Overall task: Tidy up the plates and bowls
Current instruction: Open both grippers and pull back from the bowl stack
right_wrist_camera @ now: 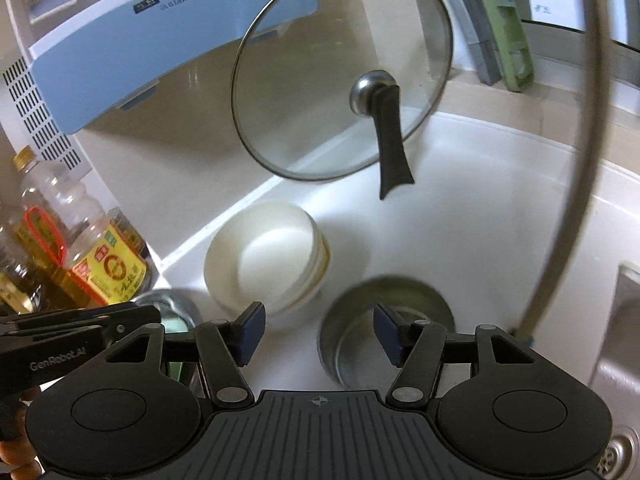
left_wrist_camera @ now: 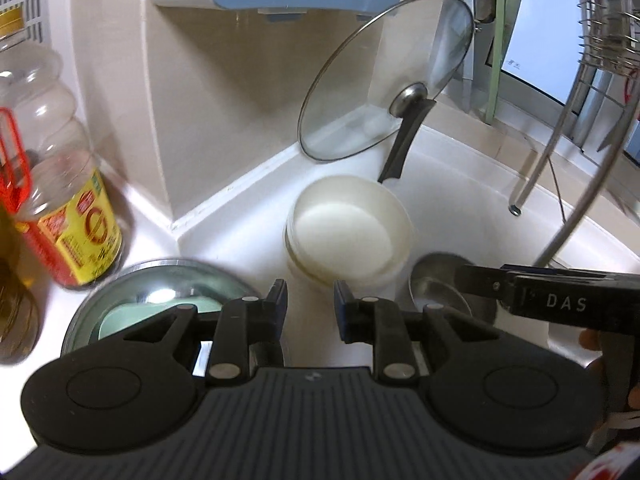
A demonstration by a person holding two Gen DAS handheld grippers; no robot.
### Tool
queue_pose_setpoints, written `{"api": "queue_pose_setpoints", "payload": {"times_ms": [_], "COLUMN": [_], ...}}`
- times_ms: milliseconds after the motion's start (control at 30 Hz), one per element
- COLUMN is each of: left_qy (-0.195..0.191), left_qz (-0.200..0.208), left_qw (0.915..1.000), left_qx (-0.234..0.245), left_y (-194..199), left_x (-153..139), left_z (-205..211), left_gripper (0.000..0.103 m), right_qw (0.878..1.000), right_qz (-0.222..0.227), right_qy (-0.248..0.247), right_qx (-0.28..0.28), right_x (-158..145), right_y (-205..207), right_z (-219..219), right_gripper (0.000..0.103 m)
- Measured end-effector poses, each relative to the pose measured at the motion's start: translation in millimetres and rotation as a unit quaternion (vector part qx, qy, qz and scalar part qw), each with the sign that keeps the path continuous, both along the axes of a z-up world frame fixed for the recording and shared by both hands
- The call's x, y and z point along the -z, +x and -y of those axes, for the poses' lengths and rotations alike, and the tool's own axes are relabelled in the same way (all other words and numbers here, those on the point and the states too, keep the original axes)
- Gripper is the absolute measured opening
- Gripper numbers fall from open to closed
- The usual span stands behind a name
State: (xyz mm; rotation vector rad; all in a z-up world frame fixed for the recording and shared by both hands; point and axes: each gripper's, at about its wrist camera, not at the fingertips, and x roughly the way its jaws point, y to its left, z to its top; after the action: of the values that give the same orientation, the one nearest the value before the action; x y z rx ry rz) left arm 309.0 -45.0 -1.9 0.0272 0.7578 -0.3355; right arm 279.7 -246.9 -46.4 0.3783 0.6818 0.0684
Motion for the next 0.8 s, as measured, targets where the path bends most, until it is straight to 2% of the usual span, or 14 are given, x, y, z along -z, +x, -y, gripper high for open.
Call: {"api": "queue_pose_setpoints", "payload": {"times_ms": [367,800], "left_qy": [0.008,0.014], "left_qz": [-0.018,-0.059], "left_qw": [0.9998,0.9981], "left_qx": [0.0,-0.011], "left_y": [-67.8,-112.6], "left_x": [7.3,33.2], "left_z": [-5.3,-0.8], "left_gripper": [0.022,0.022], "right_qw": [1.0,0.999], "right_qz": [-0.008,-0.038], "right_qy": [0.002,-0.007], "right_qx": [-0.011,-0.028], "right_x": [5.6,28.6], "right_y": [-60.9,-104.5], "right_z": [-6.9,-14.9], "right_gripper": [0.062,0.063]}}
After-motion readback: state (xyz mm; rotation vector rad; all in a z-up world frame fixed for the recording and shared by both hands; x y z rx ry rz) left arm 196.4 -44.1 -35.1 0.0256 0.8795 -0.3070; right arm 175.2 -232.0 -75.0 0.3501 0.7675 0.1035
